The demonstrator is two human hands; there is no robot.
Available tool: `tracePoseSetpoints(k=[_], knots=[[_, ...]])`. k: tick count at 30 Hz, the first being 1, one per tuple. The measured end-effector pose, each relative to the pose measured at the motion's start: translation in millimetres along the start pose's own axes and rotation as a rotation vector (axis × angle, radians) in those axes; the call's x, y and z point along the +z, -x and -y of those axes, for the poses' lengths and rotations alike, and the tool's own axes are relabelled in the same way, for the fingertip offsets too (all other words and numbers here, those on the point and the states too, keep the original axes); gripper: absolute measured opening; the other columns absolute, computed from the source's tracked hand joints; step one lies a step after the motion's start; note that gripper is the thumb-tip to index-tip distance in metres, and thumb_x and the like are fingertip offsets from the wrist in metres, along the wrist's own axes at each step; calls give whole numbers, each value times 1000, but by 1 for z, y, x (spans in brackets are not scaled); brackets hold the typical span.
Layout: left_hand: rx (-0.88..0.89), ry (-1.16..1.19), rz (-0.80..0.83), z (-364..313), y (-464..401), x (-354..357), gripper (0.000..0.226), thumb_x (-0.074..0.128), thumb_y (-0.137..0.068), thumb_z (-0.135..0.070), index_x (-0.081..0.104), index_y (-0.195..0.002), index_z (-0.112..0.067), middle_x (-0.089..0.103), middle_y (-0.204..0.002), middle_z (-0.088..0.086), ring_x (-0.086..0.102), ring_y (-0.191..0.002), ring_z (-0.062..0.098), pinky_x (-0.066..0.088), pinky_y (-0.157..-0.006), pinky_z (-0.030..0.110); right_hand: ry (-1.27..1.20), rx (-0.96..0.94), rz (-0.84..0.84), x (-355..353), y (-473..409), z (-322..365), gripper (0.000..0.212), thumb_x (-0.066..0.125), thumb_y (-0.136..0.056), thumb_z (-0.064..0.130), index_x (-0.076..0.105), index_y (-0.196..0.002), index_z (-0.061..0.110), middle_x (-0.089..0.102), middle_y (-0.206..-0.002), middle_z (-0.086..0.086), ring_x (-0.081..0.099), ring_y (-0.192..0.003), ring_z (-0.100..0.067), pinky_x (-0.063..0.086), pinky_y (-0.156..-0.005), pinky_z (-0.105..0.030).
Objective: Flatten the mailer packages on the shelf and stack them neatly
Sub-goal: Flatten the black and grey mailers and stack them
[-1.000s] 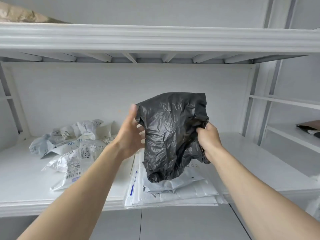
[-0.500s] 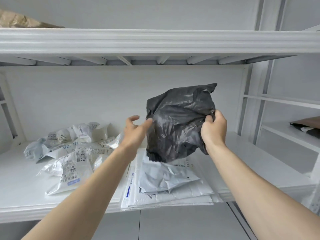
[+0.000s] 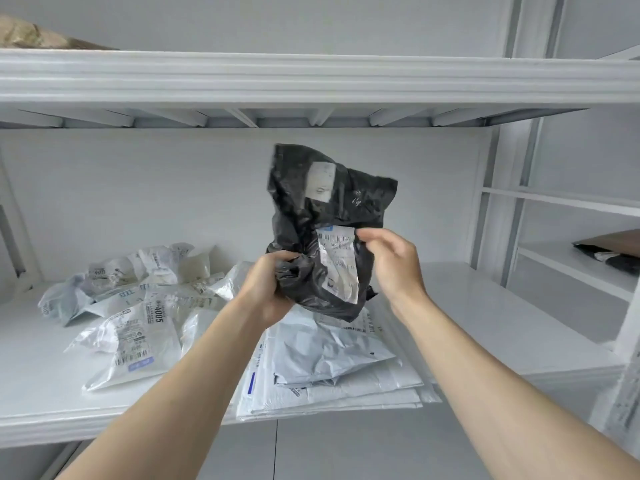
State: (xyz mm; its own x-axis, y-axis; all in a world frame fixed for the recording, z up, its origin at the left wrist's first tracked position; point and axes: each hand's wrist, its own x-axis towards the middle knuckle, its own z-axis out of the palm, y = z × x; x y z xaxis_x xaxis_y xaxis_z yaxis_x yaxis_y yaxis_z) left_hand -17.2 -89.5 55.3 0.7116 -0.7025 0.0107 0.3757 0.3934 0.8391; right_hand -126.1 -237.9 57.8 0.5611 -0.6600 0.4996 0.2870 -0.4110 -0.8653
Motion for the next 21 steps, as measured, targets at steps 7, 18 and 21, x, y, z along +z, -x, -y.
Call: tracePoseSetpoints(k=[7, 18, 21], knots=[[-52, 6, 23, 0, 3, -20, 30, 48, -92, -27, 70, -94, -6, 71, -91, 11, 70, -73, 25, 58, -61, 34, -268, 466, 138, -8, 9, -29, 39, 58, -93, 46, 67, -118, 18, 73, -111, -1, 68, -103, -20, 51, -91, -39], [-72, -602, -32, 7, 0, -42, 44, 70, -87, -8, 54, -127, -15, 74, -106, 12, 71, -98, 30, 56, -88, 41, 120, 63, -34, -7, 2, -39, 17, 56, -97, 23, 60, -83, 15, 66, -77, 1, 56, -66, -8, 43, -61, -24], [67, -570, -213, 13, -5, -46, 42, 59, -90, 9, 57, -126, -13, 74, -100, 16, 72, -88, 32, 58, -82, 44, 179, 33, -74, -6, 0, -49, 29, 55, -97, 26, 52, -83, 1, 56, -73, -16, 47, -65, -17, 37, -60, -32]])
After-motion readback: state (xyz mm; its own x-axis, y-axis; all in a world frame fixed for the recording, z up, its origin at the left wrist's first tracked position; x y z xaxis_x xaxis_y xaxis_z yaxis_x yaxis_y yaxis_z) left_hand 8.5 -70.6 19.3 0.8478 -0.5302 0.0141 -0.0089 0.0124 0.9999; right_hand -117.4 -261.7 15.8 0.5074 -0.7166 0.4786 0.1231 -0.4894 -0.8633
